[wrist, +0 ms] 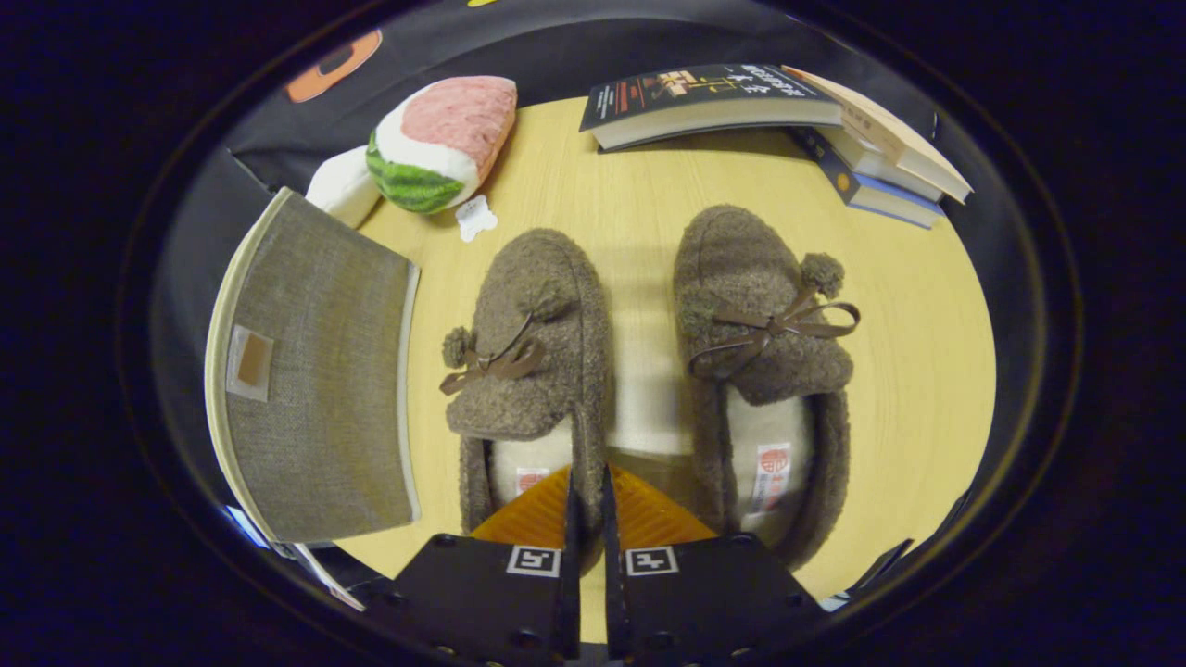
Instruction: Open the storage box then place both shoes into the box .Put the left shoe in first, then the right shoe, with the right side of both shoes facing outward in a uniform manner.
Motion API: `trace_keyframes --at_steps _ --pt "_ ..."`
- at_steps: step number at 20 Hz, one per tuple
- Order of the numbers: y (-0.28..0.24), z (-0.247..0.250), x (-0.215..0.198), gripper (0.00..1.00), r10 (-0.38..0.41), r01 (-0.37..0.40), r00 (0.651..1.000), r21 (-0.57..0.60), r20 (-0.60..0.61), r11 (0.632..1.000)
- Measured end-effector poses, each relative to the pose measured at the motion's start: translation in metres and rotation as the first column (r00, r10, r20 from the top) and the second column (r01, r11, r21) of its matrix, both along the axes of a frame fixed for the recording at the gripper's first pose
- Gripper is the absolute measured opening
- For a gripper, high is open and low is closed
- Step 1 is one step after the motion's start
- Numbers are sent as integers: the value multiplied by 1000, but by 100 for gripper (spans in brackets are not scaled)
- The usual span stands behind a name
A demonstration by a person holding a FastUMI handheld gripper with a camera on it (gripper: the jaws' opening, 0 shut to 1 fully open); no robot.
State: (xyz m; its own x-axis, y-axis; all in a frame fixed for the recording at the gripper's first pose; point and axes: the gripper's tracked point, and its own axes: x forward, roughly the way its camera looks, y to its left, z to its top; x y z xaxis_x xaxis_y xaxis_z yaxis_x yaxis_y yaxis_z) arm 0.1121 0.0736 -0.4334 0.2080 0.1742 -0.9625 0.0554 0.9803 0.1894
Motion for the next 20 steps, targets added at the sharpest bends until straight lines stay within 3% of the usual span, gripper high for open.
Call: trace_keyframes --at_steps 2,6,13,20 --pt "3 4 0 1 -28 29 999 34 -21 999" --pt "5 26 -2 1 -111 115 993 111 -38 987" --pt "14 120 12 0 -94 71 987 173 128 982" --pt "73 217 18 0 -14 -49 956 206 292 977"
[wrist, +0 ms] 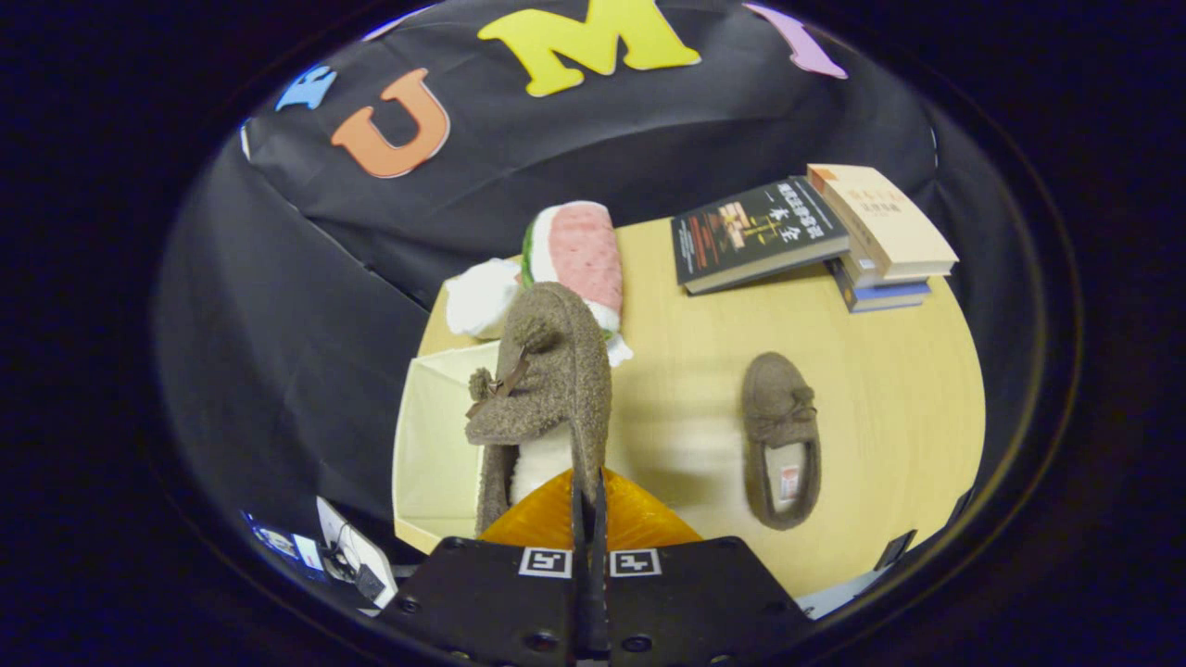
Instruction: Open the storage box then place both shoes into the box .Put the left shoe in first, then the right shoe, with the right side of both shoes facing outward in a uniform manner.
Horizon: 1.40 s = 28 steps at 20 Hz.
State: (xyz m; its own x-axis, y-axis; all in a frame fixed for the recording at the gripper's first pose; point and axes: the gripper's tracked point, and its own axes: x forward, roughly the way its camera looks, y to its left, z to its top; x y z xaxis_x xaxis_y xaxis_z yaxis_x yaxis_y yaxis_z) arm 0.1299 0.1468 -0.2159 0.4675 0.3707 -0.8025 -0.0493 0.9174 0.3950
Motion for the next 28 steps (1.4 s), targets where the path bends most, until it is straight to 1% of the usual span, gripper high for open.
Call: trace_keyframes --at_steps 3,6,9,11,13,15,17,19,22,24,26,28 --pt "48 11 5 0 47 -48 999 14 16 999" --pt "101 0 2 0 71 -70 997 52 -15 996" --pt "141 -28 0 0 69 -67 996 42 -55 997" --pt "161 -50 -3 0 41 -39 994 19 -99 999" --pt "175 -72 -2 0 2 -3 991 -6 -131 1000" --pt "185 -94 1 0 -60 55 986 -35 -154 998" --pt "194 -115 6 1 -114 105 977 -60 -179 993" --pt "203 -137 10 0 -148 135 965 -75 -218 988" --pt "211 -169 9 1 -173 149 941 -104 -292 983" --pt "214 -181 7 2 -173 144 934 -114 -314 983" --pt "216 -186 3 6 -149 112 934 -128 -324 985" --pt "221 -178 1 11 -119 93 943 -98 -312 991"
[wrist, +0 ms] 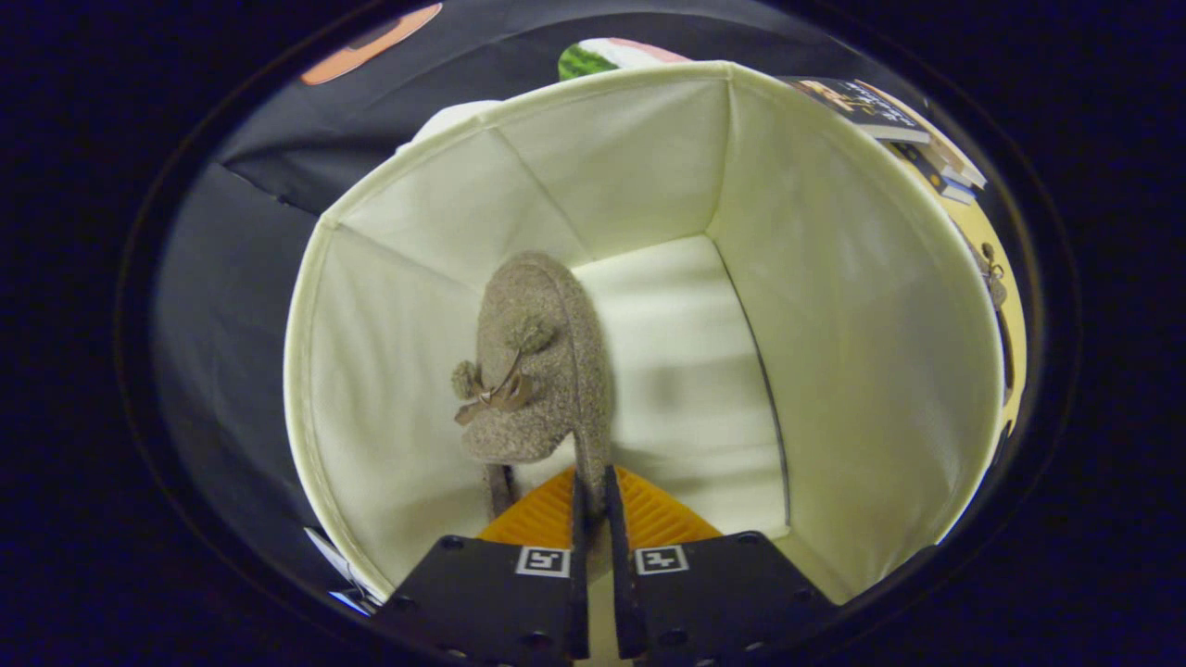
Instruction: Open the storage box then place both shoes into the box .Put the left shoe in first, then the right shoe, with the right side of both shoes facing outward in a uniform manner.
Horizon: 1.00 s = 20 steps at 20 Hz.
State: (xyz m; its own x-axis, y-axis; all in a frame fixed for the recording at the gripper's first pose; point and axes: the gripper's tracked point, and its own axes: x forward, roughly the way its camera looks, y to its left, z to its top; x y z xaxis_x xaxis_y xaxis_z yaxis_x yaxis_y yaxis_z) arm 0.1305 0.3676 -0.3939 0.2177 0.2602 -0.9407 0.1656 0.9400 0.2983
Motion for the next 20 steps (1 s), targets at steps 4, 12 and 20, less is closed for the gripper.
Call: trace_keyframes --at_steps 4,12,20 --pt "-10 36 -11 62 82 -81 995 -24 51 996" --pt "-62 156 -33 96 301 -291 908 -78 292 953" --pt "-211 181 -6 96 259 -240 892 -97 369 966"
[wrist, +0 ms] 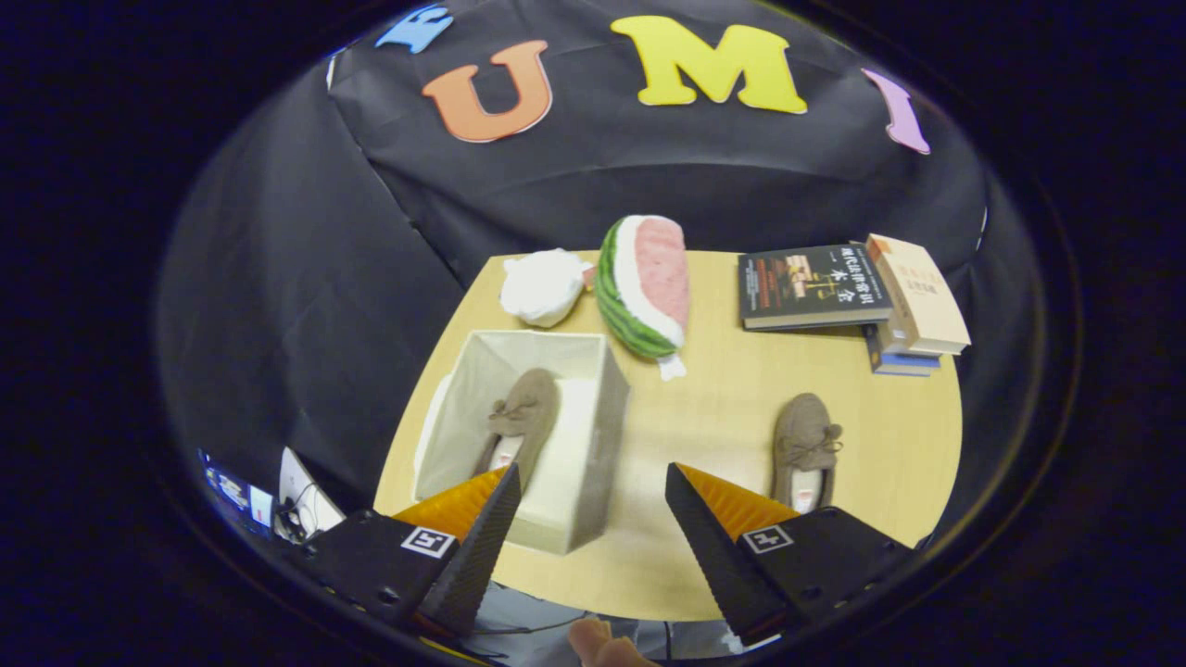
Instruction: Open the storage box then place both shoes into the box .Put the left shoe in first, then the right shoe, with the right side of both shoes facing outward in a uniform manner.
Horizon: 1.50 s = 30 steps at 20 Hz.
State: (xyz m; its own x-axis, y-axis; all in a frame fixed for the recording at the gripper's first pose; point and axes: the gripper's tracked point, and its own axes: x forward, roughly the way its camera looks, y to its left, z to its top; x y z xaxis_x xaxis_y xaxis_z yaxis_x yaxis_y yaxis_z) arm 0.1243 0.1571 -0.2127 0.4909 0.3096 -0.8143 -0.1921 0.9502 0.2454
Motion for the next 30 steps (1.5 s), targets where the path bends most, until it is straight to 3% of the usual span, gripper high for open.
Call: trace_keyframes --at_steps 8,12,17,19,23,27,28,30 --pt "-141 -91 21 96 -129 123 991 -117 -45 986" --pt "-186 -151 13 96 -189 166 974 -176 -123 970" --pt "-222 -198 9 90 -284 240 938 -218 -201 946" --pt "-228 -209 6 82 -304 253 925 -229 -228 940" --pt "-229 -221 6 76 -314 254 915 -243 -252 936" --pt "-237 -227 5 20 -335 263 916 -301 -219 917" --pt "-234 -229 3 16 -327 255 920 -301 -217 919" --pt "-230 -234 -2 18 -331 265 912 -268 -244 926"
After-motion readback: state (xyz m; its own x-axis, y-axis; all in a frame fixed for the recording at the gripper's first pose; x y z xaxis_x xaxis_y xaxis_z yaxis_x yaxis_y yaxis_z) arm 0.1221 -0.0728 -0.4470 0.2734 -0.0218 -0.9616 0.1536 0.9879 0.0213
